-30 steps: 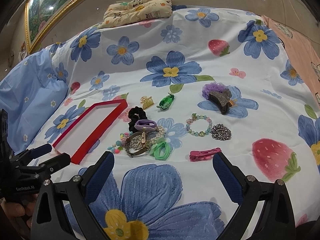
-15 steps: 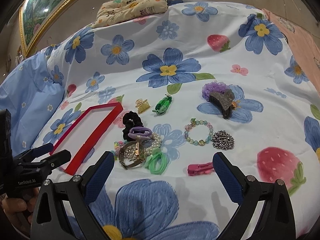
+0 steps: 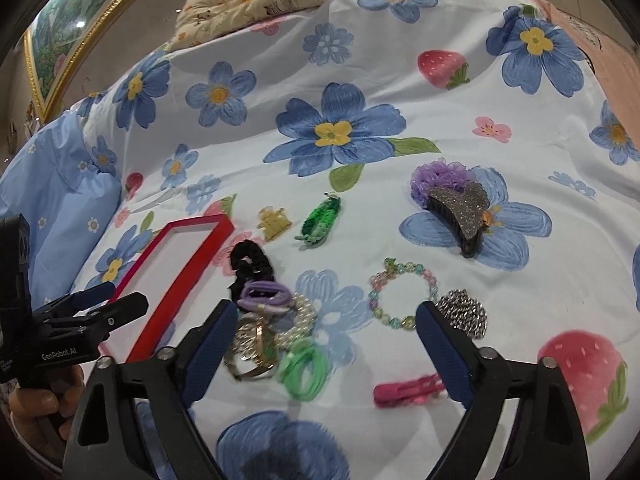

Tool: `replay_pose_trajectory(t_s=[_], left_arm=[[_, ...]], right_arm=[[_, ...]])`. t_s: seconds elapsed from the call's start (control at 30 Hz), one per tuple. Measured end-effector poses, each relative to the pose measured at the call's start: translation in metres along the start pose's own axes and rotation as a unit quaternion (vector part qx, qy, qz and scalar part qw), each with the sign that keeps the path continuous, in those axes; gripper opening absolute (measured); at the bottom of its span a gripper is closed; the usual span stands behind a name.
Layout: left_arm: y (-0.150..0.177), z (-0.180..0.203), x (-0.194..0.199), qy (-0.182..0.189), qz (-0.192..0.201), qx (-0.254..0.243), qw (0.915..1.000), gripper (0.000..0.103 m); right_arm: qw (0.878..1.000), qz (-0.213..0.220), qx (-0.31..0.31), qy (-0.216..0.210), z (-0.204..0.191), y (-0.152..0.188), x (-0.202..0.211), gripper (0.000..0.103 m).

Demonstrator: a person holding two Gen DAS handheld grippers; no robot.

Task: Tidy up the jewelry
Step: 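Grasp the black scrunchie with the left tool while the right tool grasps the beaded bracelet, then carry scrunchie and bracelet into the red box and open both tools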

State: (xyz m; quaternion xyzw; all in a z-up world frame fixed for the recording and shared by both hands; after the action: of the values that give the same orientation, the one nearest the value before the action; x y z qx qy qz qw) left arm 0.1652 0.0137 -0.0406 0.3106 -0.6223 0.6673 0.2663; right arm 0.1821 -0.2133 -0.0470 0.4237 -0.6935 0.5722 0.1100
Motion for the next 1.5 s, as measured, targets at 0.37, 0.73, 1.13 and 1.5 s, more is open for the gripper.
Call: replay_pose_trajectory(t_s=[0.37,0.73,1.13,1.5], left_arm=[[-0.022,0.018,-0.051,0.019,-0.039,-0.018,0.9989,0.089],[-0.022,0.035,-0.110,0.029,-0.097,-0.036,0.9942,0.070],[-0.023,0.041,-0.082,0.080,-0.073,-0.044,0.9931,0.009],[-0.032,0.005,-0.029,0.073,-0.024,-0.020,0.9969,0.009]], right_arm=[[0.998,-0.054,-0.016,0.038,0.044,-0.006,-0.044,0.062],[0.992,-0.104,-0.006,0.076,0.077,-0.003,-0.077,0.038],[0.995,-0.075,0.006,0.063,0.064,-0.012,-0.065,0.007],[0.998,-0.037,0.032,0.027,0.014,-0.033,-0.042,0.007]])
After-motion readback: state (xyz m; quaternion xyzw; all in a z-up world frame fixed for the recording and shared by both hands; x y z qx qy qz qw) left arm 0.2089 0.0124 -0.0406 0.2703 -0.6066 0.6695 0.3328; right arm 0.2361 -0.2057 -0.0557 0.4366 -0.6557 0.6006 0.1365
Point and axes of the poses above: each gripper's, at about its wrist camera, not at the fingertips, and x roughly against the way its jaws point, z to its right, y to its underside, the point moved 5 cm from there along -x, roughly the way its jaws point, and after that the axes turned 6 degrees about -y, right-handed, at the moved point
